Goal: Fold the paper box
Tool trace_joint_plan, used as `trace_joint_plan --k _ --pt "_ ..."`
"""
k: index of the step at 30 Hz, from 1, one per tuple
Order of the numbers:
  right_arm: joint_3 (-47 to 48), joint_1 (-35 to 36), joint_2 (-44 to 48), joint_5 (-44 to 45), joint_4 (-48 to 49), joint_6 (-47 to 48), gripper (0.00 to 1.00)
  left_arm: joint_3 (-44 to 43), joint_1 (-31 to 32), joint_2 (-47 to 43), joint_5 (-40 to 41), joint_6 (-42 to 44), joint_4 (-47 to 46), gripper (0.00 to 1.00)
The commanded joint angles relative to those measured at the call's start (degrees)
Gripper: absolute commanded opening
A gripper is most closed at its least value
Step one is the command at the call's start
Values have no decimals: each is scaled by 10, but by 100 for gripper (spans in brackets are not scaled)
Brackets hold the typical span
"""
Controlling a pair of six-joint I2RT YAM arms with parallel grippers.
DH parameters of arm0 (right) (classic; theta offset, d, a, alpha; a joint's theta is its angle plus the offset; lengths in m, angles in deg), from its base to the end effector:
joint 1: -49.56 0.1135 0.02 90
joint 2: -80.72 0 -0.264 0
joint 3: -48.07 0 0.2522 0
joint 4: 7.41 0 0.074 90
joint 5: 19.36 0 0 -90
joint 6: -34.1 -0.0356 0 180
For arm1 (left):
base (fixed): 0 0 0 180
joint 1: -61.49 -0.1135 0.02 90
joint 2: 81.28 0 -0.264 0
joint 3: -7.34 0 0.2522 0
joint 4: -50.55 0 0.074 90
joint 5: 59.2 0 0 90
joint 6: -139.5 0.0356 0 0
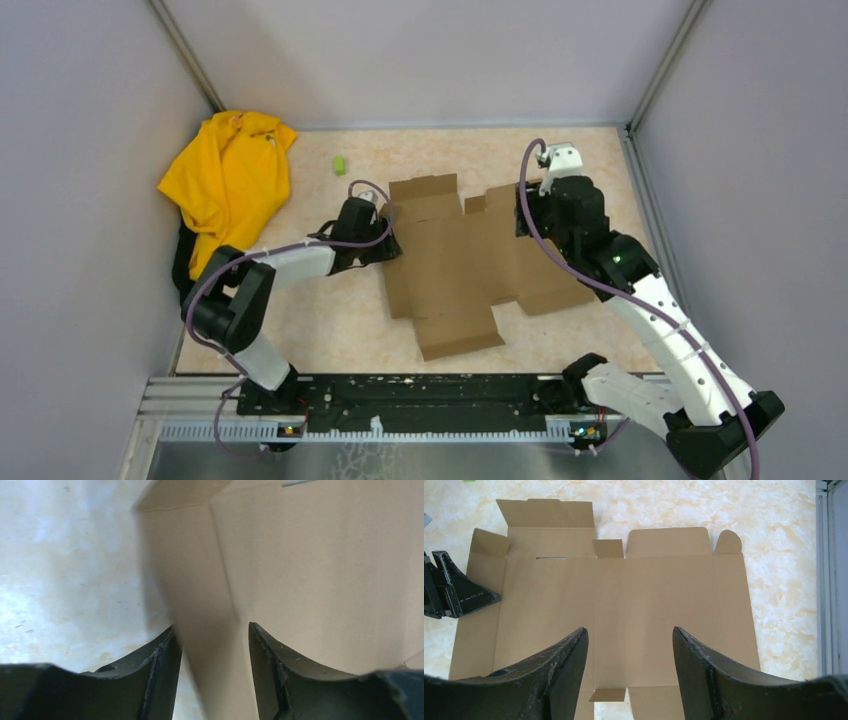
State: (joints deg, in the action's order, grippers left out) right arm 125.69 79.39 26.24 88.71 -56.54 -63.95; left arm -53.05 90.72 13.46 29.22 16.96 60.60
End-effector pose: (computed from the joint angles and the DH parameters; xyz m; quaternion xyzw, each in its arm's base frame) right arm 0.1751 0.0877 0.3802 -0.0765 0.8381 0.0439 0.5383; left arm 0.2860 -0.1612 0.1576 -0.0213 0.9215 -0.2098 0.3260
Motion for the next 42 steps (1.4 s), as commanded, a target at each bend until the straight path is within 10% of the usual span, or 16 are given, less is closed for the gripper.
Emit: trace_joint_plan --k 1,4,11,28,42 --pt "-3 -2 15 -16 27 5 62 -32 9 -2 58 20 81 56" --pt "-14 -3 14 -20 37 3 62 -37 14 -3 76 25 104 50" --pt "-33 -15 9 -46 61 -8 61 -73 27 20 122 34 164 0" --pt "-51 -105 -35 -203 153 -64 59 -489 76 62 376 227 542 0" --pt "-50 -242 -178 -463 322 -173 56 -562 127 121 508 328 585 0"
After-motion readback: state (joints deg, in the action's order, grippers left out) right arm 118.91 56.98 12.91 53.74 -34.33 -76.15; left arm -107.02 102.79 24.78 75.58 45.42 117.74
